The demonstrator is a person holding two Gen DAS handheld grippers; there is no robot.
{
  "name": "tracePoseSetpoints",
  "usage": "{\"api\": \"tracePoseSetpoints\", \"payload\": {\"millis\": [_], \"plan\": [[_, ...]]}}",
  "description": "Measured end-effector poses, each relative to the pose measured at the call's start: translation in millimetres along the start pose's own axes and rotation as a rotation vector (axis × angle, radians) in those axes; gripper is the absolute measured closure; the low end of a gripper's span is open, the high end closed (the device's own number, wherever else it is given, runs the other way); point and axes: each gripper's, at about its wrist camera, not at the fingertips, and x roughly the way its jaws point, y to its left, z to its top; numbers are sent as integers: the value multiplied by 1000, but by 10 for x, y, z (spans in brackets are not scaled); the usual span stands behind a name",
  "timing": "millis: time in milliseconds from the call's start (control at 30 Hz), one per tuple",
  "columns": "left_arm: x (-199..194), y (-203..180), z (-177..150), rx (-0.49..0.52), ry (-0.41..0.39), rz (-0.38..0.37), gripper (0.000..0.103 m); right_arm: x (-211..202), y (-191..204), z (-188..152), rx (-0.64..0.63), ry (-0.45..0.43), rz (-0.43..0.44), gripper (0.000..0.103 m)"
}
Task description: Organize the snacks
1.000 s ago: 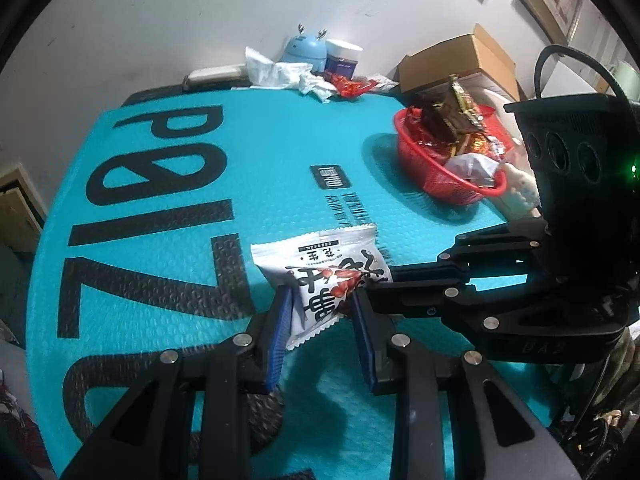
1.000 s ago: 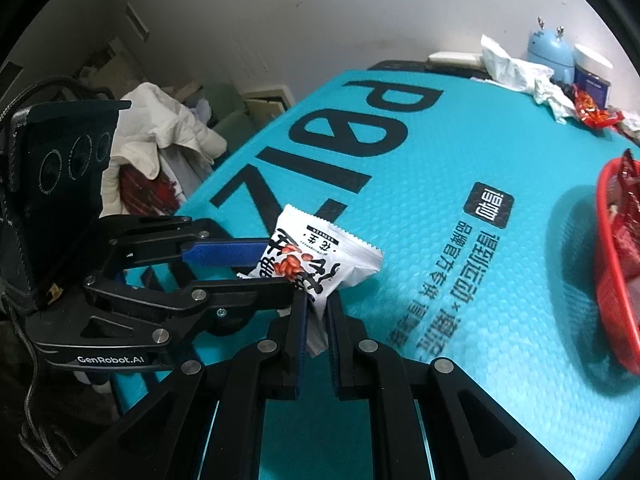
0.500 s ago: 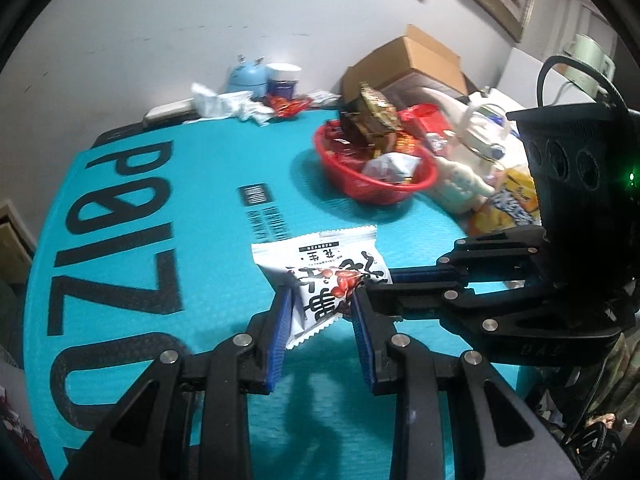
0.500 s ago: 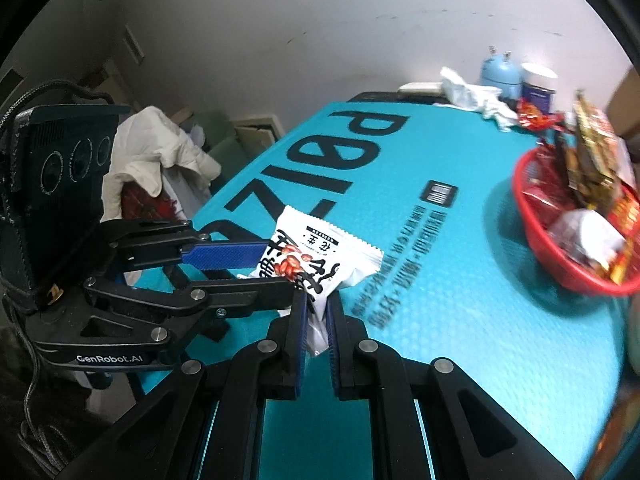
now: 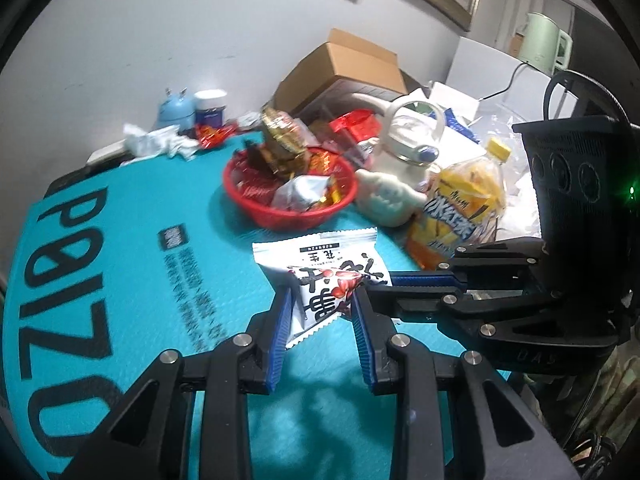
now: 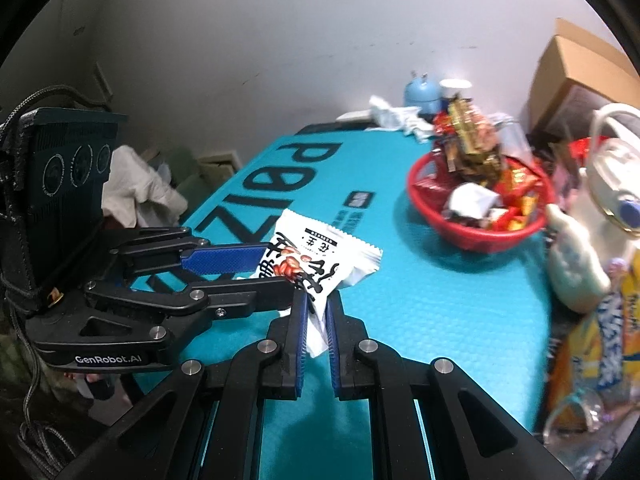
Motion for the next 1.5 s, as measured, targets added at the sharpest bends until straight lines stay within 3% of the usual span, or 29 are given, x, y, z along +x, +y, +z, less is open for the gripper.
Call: {"api": "tracePoseSetpoints", "payload": {"millis": [367, 833, 1033, 1200, 1500], "plan": [[233, -142, 522, 66, -66, -16, 73, -193, -332, 323, -3, -88, -92, 92], [754, 14, 1042, 103, -83, -34, 73, 16, -797, 751, 23, -128, -209, 91], [983, 99, 1068, 78, -56, -62, 73, 214, -960, 786, 65, -113, -289, 89], [1102, 138, 1019, 75, -52, -39, 73, 356, -1044, 754, 96, -80, -343, 89], [1130, 217, 899, 46, -21, -18, 73, 375, -949, 690, 78, -48, -352, 89]]}}
